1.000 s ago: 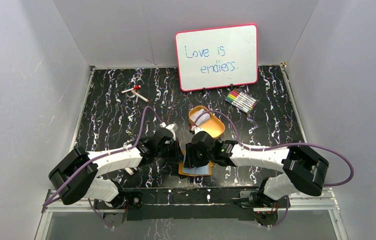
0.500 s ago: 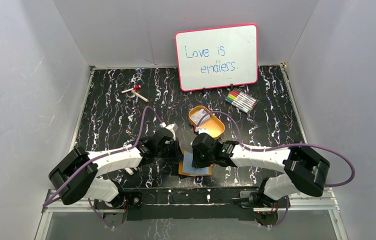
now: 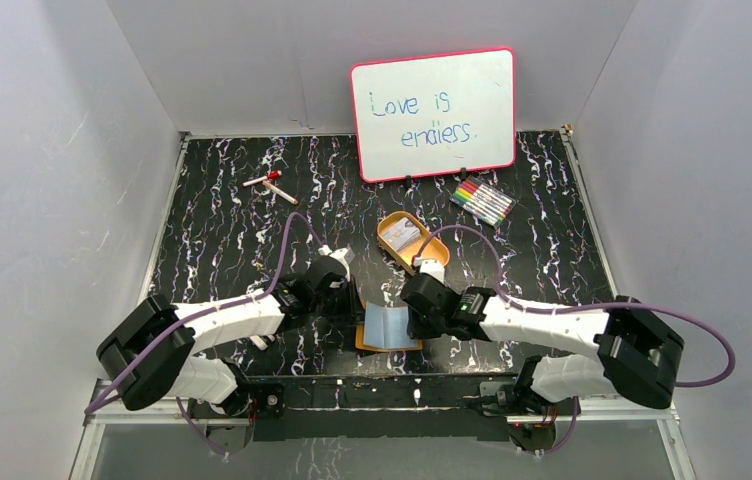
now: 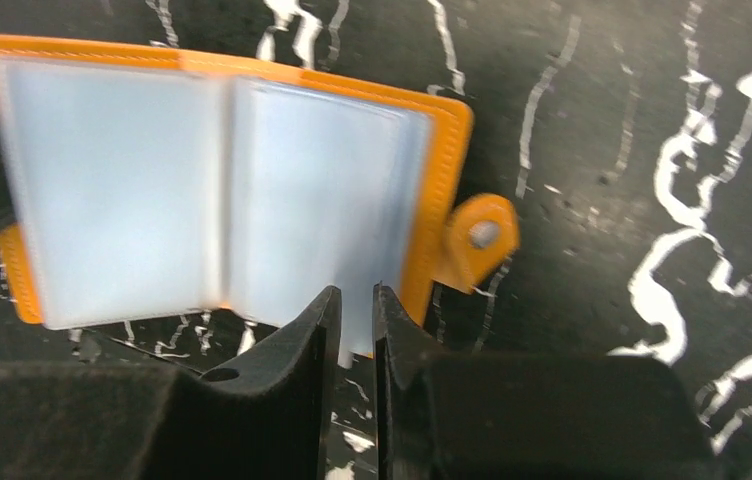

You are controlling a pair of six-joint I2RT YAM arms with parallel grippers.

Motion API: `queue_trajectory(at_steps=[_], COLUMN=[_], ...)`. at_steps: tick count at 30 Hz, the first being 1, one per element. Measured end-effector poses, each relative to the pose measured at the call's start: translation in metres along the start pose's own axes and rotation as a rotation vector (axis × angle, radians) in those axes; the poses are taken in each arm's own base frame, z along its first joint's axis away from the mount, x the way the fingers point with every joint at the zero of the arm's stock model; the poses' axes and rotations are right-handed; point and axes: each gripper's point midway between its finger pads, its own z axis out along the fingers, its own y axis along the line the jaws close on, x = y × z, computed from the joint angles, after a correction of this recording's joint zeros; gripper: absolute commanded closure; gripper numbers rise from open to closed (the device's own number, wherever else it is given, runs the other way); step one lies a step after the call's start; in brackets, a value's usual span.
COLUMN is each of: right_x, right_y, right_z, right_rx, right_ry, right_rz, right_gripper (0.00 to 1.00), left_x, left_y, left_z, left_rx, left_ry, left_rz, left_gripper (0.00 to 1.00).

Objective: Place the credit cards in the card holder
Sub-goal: Turn over the card slot in the card holder.

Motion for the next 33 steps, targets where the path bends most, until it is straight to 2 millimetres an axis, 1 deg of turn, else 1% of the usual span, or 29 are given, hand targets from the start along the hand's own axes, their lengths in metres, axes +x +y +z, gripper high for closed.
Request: queue_trajectory(at_steps=[5,7,8,10,12,15,18,20,22,23,26,29,33], right_x=[0.005,0.004,0.002,-0.004,-0.015,-0.033,-0.043,-0.043,-0.037,-0.032,-0.021,-0.017,-0.017], right_y=[-0.021,-0.025,-0.026,-0.022,-0.011,0.019,0.054,0.076,0.089,0.093,0.091,0.089,0.090], right_z=[-0.012,-0.019,-0.023,-0.033,-0.046,-0.065,-0.069,-0.060,-0.045,-0.037,-0.020,-0.012,-0.007], right_rx=[0.054,0.061,0.061,0.026,-0.048,-0.187,-0.276,-0.306,-0.314,-0.311,-0.284,-0.266,-0.258], right_ry=[-0.012,-0.025,-0.034,-0.065,-0.111,-0.164,-0.162,-0.135,-0.097,-0.076,-0.030,-0.011,-0.003], right_rz=[0.024,0.031,0.032,0.030,0.018,-0.017,-0.077,-0.121,-0.155,-0.170,-0.190,-0.197,-0.200], right_gripper=[0.70,0.65,0.61,0.53,0.48,0.45,0.43,0.41,0.39,0.38,0.37,0.38,0.39], left_x=[0.000,0.000,0.000,0.001,0.001,0.001,0.001,0.001,0.001,0.001,0.001,0.001,0.001], left_y=[0.001,0.002,0.003,0.003,0.004,0.003,0.003,0.003,0.003,0.003,0.003,0.003,0.002], left_z=[-0.001,-0.001,-0.001,-0.002,-0.002,-0.003,-0.003,-0.003,-0.003,-0.003,-0.004,-0.004,-0.004], left_rx=[-0.007,-0.010,-0.012,-0.016,-0.017,-0.016,-0.016,-0.016,-0.016,-0.016,-0.016,-0.015,-0.013], left_ry=[-0.001,-0.001,0.000,0.002,0.003,0.002,0.002,0.002,0.002,0.002,0.001,0.001,-0.001], left_rz=[0.000,0.001,0.002,0.002,0.002,0.002,0.002,0.002,0.001,0.001,0.001,0.001,0.002], left_gripper=[1.00,1.00,1.00,1.00,1.00,1.00,1.00,1.00,1.00,1.00,1.00,1.00,1.00])
